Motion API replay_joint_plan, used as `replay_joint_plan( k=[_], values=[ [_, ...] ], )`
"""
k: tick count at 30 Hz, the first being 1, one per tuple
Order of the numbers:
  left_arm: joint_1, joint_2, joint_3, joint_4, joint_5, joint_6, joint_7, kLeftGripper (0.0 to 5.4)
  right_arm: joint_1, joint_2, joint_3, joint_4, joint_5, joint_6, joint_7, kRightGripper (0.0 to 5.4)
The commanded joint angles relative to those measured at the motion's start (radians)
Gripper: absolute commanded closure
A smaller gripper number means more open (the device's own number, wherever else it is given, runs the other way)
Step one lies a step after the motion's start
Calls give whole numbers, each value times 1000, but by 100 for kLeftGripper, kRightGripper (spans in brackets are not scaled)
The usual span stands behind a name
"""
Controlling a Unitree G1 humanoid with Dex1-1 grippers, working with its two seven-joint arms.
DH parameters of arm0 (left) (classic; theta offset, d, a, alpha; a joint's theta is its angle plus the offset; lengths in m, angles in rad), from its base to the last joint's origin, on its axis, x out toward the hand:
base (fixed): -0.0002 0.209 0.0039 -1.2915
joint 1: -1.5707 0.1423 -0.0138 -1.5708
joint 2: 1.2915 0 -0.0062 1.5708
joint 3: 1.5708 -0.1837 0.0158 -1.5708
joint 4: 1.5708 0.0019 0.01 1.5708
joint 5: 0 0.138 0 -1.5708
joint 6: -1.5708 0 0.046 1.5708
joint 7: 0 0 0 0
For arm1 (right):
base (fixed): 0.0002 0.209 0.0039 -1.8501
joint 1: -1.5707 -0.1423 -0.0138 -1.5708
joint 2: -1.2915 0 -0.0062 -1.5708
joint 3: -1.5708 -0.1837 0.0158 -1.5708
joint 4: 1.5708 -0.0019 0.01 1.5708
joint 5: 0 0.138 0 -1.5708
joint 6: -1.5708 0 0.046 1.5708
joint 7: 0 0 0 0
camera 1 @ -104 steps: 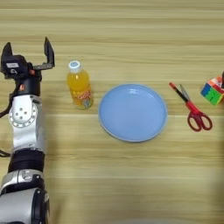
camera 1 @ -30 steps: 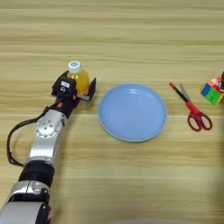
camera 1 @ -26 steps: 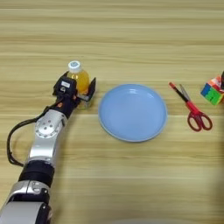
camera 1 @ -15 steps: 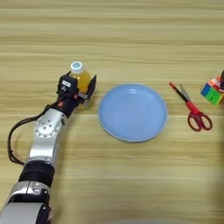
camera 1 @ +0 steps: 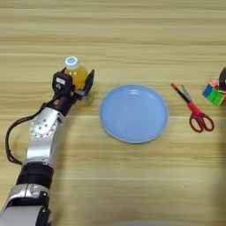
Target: Move the objects on the table
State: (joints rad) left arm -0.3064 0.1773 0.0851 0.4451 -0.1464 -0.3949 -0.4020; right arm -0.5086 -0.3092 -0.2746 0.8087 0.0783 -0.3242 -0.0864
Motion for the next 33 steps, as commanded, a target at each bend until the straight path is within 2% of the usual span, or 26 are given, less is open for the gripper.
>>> replay_joint_plan(
  k=[1, 6, 8, 12, 18, 23, 32, 33],
  values=[
    [-4, -9, -33, -139, -12, 38, -11, 193, -20, 10, 5, -21, -2, 3, -12, 0],
    [-13, -27, -71, -223, -22, 93, -18, 193, -17, 16, 8, -33, -3, 7, -19, 0],
    [-13, -45, -112, -230, -6, 122, -29, 193, -15, 18, 10, -40, -3, 10, -20, 0],
    [3, -88, -203, -208, 17, 159, -62, 193, -9, 20, 11, -52, -3, 14, -20, 0],
    [22, -121, -280, -163, 50, 172, -88, 193, 0, 23, 11, -72, -1, 20, -17, 0],
    [25, -131, -301, -144, 62, 168, -90, 193, 5, 26, 12, -85, -1, 27, -17, 0],
    [9, -135, -298, -68, 87, 150, -74, 193, 9, 27, 11, -93, -2, 31, -16, 0],
    [8, -133, -299, -67, 90, 149, -71, 157, 9, 27, 11, -94, -2, 31, -16, 0]
  ],
)
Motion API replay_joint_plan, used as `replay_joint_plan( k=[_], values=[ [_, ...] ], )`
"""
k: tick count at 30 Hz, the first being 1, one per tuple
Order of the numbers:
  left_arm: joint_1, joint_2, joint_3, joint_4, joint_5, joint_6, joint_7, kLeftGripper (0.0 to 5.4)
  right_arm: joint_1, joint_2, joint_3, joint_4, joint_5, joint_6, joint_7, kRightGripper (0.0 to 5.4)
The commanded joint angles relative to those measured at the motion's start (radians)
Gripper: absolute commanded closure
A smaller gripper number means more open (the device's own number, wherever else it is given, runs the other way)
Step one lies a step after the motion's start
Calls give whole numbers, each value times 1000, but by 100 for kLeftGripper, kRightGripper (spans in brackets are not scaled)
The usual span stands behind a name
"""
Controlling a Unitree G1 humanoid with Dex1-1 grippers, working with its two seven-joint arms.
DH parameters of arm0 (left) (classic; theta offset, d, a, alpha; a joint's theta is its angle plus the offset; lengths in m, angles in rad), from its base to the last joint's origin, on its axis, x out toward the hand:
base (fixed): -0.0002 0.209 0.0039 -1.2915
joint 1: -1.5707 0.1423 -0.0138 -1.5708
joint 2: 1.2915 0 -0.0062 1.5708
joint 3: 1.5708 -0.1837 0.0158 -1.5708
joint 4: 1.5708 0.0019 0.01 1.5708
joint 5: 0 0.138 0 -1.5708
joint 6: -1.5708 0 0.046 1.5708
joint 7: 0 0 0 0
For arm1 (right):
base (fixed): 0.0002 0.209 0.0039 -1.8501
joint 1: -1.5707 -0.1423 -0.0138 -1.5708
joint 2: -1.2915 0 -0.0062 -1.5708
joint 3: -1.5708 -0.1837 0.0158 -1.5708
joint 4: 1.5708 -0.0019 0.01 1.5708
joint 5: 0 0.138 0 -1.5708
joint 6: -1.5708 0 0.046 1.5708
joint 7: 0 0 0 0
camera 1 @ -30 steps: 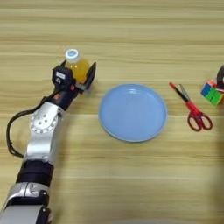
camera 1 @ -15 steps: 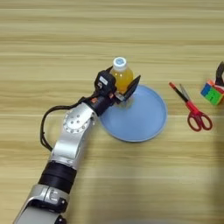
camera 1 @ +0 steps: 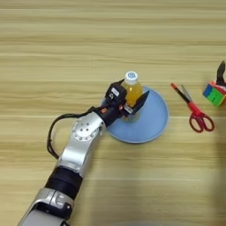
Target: Move the objects on the table
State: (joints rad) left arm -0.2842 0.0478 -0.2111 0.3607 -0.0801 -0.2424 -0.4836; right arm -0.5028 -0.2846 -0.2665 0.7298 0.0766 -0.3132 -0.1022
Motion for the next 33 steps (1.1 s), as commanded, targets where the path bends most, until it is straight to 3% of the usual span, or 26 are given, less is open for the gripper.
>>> replay_joint_plan(
  k=[1, 19, 23, 33],
  values=[
    [-13, -3, -1, 18, 31, -8, 22, 157, 3, 3, 2, -15, 0, 20, 0, 0],
    [-15, -7, 23, -10, 21, -33, 34, 1, 6, 4, 4, -17, -2, 22, 2, 0],
    [1, -24, 44, -81, -84, -25, -30, 1, 8, 5, 5, -19, -3, 22, 3, 0],
    [22, -32, 81, -221, -246, -6, -117, 1, 10, 5, 5, -19, -3, 22, 7, 0]
  ],
)
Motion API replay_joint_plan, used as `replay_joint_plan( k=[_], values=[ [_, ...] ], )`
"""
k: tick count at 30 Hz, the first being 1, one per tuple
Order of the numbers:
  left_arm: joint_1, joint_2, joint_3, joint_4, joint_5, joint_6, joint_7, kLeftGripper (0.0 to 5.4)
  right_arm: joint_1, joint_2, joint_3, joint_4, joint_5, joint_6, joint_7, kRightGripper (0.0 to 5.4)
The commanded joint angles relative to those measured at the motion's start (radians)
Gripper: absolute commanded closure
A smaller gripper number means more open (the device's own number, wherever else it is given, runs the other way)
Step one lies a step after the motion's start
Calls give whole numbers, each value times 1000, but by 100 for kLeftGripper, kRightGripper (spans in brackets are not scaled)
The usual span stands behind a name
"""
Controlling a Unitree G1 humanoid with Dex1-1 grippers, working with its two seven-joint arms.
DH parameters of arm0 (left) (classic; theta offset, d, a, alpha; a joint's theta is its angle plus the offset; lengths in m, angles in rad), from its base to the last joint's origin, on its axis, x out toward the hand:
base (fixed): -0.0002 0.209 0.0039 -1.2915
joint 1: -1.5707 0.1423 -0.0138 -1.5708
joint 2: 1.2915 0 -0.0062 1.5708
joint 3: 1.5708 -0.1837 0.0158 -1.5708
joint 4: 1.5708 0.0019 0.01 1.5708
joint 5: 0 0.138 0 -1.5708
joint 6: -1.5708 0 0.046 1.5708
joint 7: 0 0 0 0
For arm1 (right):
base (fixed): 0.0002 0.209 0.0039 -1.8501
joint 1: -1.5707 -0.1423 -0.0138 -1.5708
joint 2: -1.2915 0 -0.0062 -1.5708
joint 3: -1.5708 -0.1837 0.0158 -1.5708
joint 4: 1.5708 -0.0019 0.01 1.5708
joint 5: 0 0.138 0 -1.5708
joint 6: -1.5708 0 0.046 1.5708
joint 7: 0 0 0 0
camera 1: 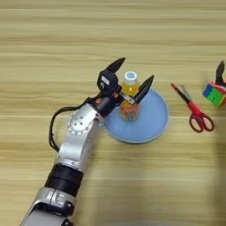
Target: Move the objects on the table
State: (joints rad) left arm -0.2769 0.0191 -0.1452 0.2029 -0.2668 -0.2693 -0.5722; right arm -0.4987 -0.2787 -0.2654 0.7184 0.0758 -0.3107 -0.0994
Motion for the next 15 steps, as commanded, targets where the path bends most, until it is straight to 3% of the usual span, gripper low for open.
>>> replay_joint_plan(
  k=[1, 5, 9, 13, 15],
  values=[
    [16, -3, 20, -83, -81, 29, -37, 1, 5, -1, 4, -6, -2, 20, 5, 0],
    [17, 0, 46, -139, -140, 53, -49, 1, 3, -2, 4, -3, -3, 19, 5, 0],
    [-12, 10, 106, -138, -151, 46, -12, 1, 3, -2, 5, -2, -4, 18, 6, 0],
    [-66, 31, 189, -67, -106, 26, 78, 1, 7, 1, 9, -12, -6, 13, 8, 0],
    [-95, 47, 228, -7, -60, 5, 145, 1, 11, 4, 13, -24, -7, 6, 15, 0]
  ],
)
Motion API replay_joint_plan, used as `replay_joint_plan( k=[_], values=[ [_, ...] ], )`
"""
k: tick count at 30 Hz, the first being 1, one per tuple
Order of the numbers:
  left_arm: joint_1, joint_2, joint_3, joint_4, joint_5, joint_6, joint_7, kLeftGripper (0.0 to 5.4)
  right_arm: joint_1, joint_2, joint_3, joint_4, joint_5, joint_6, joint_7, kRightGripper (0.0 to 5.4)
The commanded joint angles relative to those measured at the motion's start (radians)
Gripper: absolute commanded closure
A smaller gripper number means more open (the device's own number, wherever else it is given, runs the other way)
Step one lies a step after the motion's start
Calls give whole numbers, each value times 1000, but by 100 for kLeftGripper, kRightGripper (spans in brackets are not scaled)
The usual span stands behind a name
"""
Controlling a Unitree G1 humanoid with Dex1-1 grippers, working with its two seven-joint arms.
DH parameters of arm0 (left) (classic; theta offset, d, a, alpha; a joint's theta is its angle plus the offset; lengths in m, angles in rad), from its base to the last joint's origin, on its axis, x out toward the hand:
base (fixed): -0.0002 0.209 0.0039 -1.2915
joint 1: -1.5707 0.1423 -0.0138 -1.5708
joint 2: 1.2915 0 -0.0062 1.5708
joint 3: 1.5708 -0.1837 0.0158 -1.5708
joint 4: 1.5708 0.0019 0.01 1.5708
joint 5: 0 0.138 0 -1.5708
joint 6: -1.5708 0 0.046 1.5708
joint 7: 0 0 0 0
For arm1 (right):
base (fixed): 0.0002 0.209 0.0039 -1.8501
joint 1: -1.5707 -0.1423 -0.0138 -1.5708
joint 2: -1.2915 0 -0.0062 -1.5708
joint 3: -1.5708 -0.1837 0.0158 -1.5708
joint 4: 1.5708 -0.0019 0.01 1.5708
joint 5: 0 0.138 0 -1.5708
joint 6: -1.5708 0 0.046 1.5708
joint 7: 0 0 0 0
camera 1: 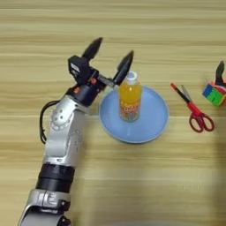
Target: Move the objects on the table
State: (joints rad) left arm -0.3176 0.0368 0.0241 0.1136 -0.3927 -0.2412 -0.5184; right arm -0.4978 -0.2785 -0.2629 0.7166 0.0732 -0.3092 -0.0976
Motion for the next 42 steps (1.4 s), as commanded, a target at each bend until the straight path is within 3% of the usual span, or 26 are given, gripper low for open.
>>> replay_joint_plan(
  k=[1, 10, 16, 23, 29, 35, 42],
  values=[
    [-66, 34, 75, 109, 76, -29, 117, 1, 14, 5, 12, -32, -3, 1, 17, 0],
    [-130, 67, 158, 290, 187, -82, 311, 1, 96, 26, 53, -256, 3, 14, 86, 0],
    [-157, 83, 187, 413, 228, -83, 410, 1, 159, 35, 111, -413, 55, 88, 222, 0],
    [-183, 102, 188, 543, 266, -97, 453, 1, 251, 17, 201, -606, 144, 255, 428, 0],
    [-213, 127, 189, 659, 287, -120, 468, 1, 321, -17, 257, -749, 159, 335, 544, 0],
    [-233, 139, 177, 726, 303, -132, 471, 1, 378, -66, 269, -875, 212, 437, 638, 0],
    [-242, 141, 174, 749, 301, -141, 472, 1, 424, -118, 266, -985, 323, 589, 732, 0]
  ],
)
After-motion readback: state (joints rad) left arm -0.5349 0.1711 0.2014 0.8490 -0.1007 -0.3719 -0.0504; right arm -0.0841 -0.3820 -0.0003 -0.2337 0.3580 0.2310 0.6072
